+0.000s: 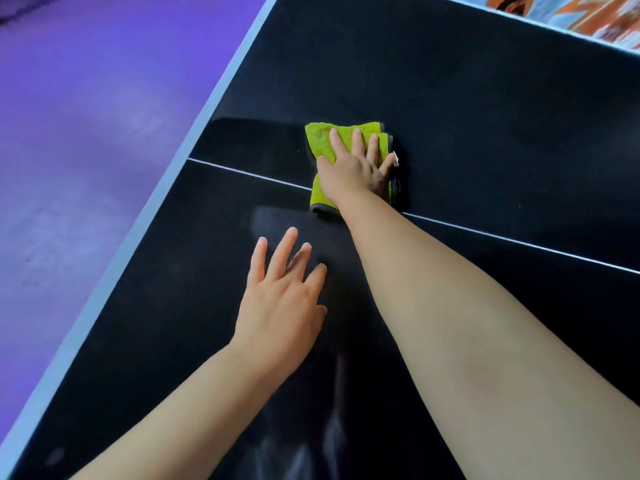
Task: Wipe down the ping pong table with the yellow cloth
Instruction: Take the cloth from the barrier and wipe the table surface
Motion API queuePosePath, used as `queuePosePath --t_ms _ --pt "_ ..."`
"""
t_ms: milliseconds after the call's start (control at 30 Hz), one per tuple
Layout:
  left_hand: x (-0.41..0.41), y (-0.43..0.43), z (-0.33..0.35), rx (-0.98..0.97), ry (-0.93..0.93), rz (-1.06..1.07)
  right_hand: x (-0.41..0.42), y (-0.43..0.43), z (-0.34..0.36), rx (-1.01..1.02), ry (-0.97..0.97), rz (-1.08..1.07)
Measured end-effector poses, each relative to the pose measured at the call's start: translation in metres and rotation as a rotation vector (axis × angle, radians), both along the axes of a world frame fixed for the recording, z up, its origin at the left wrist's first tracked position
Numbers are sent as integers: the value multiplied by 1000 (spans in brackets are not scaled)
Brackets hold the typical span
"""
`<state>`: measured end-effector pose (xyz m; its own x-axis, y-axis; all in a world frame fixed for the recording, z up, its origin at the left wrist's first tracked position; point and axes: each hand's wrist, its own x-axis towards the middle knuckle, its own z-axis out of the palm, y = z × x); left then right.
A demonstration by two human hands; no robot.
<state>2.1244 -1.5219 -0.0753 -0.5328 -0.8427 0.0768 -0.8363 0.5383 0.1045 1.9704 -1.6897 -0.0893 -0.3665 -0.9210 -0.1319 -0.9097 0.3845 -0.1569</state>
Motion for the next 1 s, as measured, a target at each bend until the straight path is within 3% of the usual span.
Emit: queuePosePath --t_ms 267,533,767,1000 --pt "-119 24 4 -5 26 -111 -143 54 0 -6 3 -150" --pt "-183 56 4 14 71 -182 -229 99 2 -5 0 -243" --pt "-181 75 11 28 102 -185 -264 147 9 28 -22 -362" --pt "-117 71 19 43 135 -123 -235 193 18 85 -57 -501"
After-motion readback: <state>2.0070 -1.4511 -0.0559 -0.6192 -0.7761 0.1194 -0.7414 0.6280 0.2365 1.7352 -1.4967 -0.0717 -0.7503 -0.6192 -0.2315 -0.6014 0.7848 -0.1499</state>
